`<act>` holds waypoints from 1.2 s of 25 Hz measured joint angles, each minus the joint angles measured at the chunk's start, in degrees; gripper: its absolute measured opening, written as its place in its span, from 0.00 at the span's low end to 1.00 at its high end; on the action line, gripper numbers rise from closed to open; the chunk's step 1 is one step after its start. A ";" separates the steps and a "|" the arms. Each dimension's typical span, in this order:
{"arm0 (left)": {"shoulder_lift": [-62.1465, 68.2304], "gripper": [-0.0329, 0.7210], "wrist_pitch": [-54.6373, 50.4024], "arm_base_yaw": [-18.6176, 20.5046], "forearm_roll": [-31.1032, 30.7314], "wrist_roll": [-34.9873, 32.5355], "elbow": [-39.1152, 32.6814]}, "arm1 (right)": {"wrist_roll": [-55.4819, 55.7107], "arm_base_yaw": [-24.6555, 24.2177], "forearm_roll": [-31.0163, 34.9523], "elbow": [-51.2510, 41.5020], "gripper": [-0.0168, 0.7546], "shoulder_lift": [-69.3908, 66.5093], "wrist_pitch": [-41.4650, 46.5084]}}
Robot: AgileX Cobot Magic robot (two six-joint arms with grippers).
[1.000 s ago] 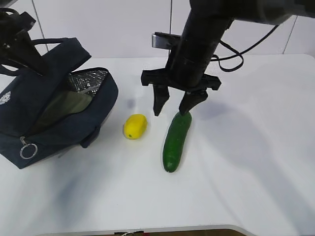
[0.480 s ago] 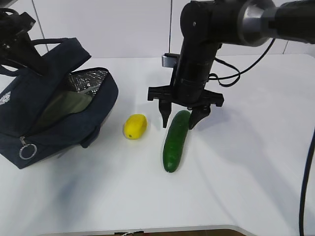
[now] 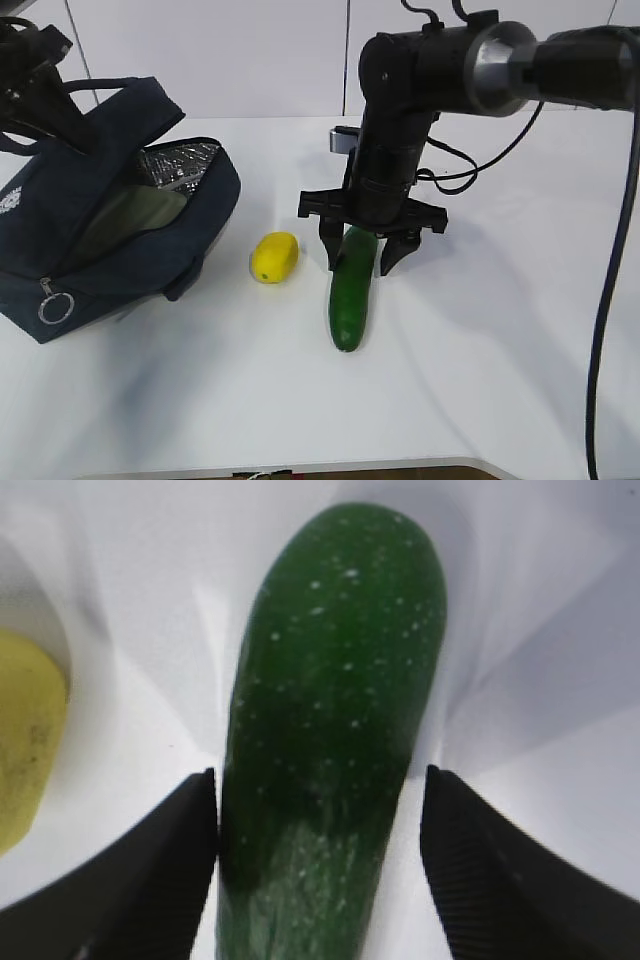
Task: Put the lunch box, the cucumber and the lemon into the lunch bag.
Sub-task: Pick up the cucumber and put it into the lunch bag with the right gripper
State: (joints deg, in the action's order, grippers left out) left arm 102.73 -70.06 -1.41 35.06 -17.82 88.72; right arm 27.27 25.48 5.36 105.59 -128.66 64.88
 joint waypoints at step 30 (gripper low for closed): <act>0.00 0.03 0.00 0.00 -1.62 0.09 0.00 | -13.63 0.00 14.67 10.04 0.45 -1.99 4.84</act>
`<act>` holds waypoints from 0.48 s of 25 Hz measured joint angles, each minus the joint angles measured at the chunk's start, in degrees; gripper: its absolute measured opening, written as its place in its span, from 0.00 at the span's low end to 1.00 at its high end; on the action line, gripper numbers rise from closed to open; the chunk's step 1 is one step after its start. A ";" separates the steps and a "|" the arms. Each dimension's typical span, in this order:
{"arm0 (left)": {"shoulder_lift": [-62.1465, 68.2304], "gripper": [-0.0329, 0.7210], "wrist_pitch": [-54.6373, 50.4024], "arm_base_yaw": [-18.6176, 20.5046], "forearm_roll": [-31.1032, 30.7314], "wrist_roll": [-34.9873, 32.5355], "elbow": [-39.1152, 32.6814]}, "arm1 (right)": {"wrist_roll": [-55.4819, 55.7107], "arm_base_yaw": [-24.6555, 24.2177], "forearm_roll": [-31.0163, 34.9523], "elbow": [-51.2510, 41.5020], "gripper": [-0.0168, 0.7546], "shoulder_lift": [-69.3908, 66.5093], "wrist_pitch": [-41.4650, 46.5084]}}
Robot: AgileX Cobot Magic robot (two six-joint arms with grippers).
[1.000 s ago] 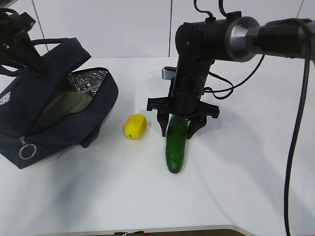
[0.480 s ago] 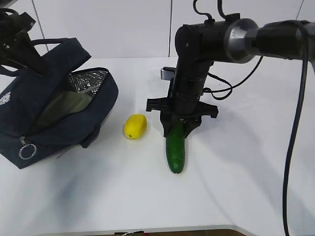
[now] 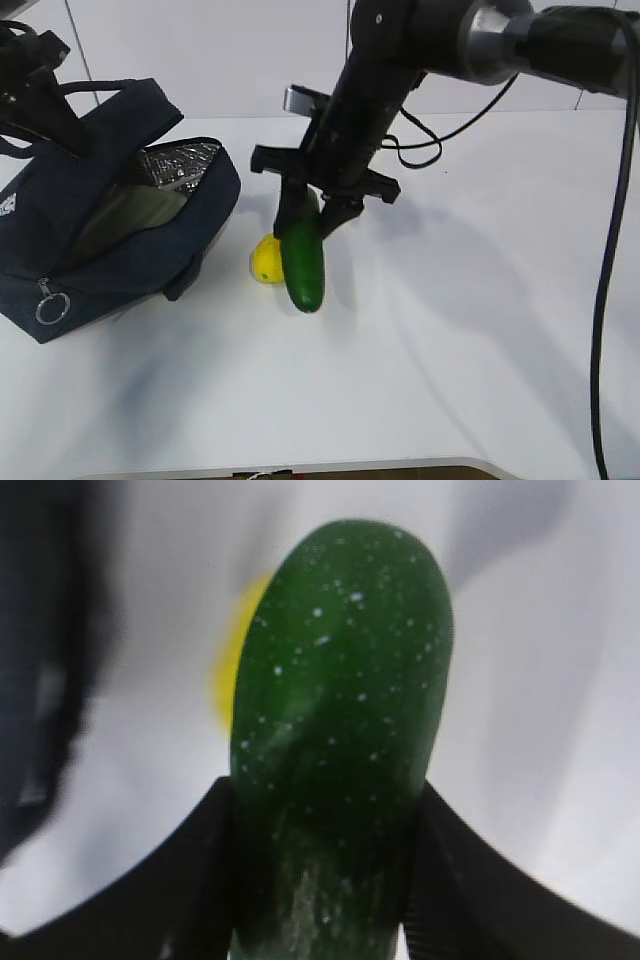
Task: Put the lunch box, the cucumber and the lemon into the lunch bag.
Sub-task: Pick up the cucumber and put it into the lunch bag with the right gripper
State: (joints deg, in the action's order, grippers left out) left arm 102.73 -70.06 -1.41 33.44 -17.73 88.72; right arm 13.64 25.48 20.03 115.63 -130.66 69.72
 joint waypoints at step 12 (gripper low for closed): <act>0.00 0.03 0.00 0.00 3.99 0.00 0.00 | -7.36 0.00 15.86 13.09 0.44 -0.23 0.58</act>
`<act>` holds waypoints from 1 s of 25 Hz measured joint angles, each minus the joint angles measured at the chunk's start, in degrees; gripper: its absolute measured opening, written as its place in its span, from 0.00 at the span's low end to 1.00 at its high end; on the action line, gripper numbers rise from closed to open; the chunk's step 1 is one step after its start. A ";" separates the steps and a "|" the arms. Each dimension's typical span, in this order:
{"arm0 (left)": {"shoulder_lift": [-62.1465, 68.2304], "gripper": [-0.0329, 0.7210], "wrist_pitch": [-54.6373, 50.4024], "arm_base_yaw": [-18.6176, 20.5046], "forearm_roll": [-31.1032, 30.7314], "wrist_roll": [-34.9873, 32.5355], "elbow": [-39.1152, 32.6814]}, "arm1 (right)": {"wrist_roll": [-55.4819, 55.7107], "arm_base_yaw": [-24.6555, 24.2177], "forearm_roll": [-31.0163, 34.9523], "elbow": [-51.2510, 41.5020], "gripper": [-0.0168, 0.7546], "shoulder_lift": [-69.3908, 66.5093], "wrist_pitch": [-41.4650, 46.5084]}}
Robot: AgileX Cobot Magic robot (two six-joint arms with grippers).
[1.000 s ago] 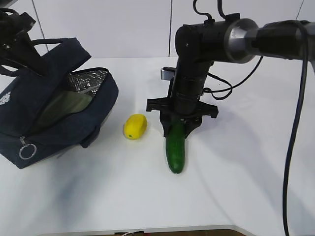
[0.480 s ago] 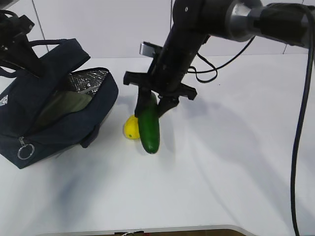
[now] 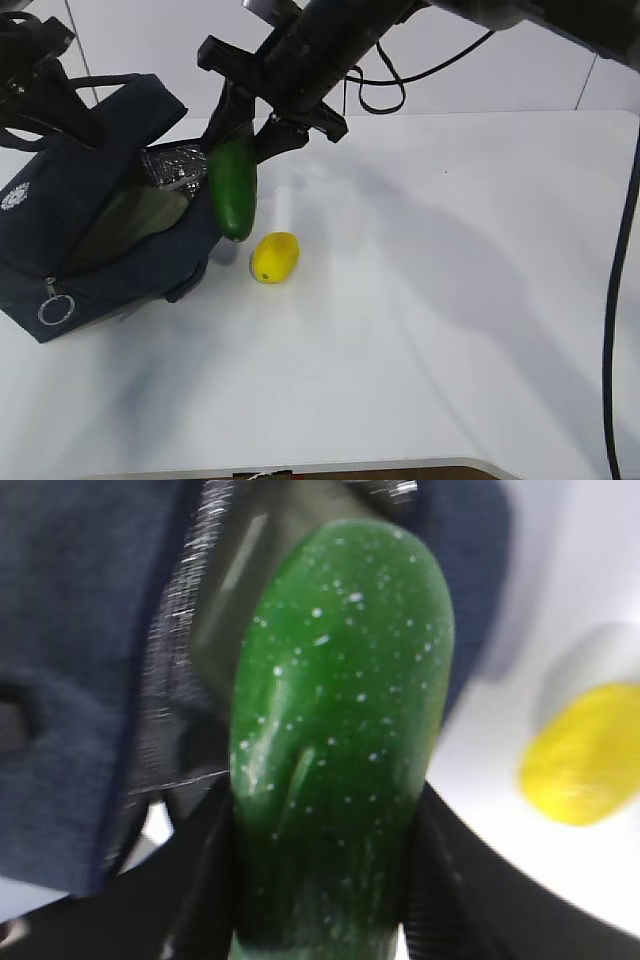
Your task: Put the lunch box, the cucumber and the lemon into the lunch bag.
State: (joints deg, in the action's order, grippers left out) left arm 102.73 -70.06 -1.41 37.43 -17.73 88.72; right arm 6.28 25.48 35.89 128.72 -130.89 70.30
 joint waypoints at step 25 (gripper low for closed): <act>0.03 0.03 0.00 0.00 6.82 0.00 0.00 | -18.99 0.00 30.90 0.10 0.44 -11.93 -14.37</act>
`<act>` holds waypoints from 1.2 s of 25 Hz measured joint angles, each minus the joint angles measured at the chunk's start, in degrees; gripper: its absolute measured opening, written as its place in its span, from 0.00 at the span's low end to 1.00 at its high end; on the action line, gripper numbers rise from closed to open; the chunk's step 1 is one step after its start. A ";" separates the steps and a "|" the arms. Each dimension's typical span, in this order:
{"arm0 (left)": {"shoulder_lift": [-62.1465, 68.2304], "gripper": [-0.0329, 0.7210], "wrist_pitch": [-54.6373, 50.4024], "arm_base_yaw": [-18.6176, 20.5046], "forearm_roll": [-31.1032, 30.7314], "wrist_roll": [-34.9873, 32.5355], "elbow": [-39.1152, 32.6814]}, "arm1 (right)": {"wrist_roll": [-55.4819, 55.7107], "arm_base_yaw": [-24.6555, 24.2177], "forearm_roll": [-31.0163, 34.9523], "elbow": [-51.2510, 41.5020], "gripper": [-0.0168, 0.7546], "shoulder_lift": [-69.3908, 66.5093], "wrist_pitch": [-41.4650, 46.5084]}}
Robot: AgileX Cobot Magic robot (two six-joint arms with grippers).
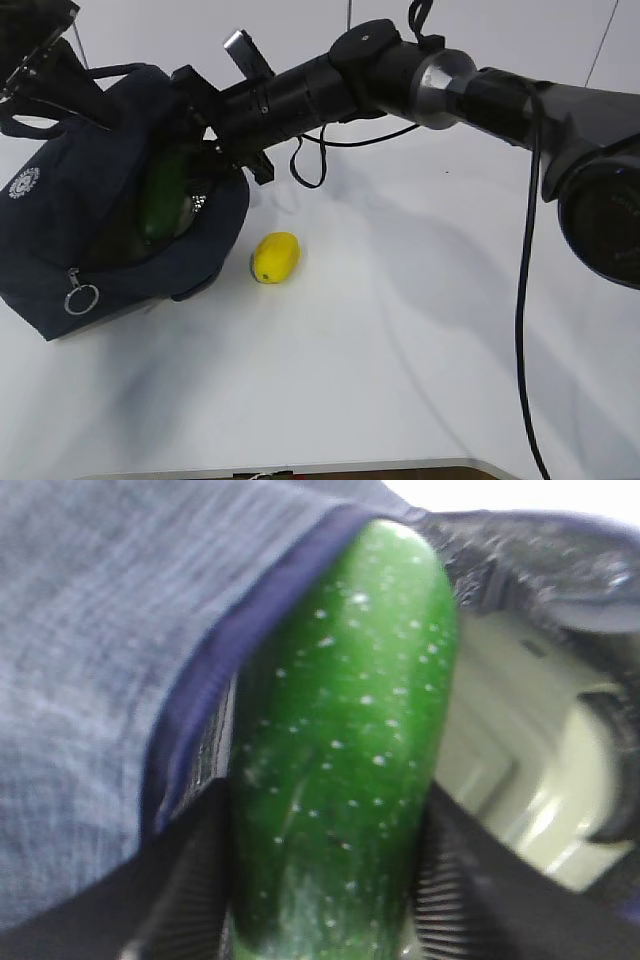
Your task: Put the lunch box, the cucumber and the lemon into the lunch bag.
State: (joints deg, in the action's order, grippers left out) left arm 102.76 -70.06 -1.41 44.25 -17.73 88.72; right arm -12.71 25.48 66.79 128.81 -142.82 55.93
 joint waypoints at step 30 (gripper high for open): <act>0.00 0.03 0.00 0.05 -7.19 0.66 0.00 | 1.62 -1.85 -13.81 4.06 0.69 2.96 12.06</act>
State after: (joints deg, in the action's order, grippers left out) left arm 102.76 -70.06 -1.36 37.07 -17.07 88.72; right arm -11.10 23.63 52.98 132.88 -139.86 67.99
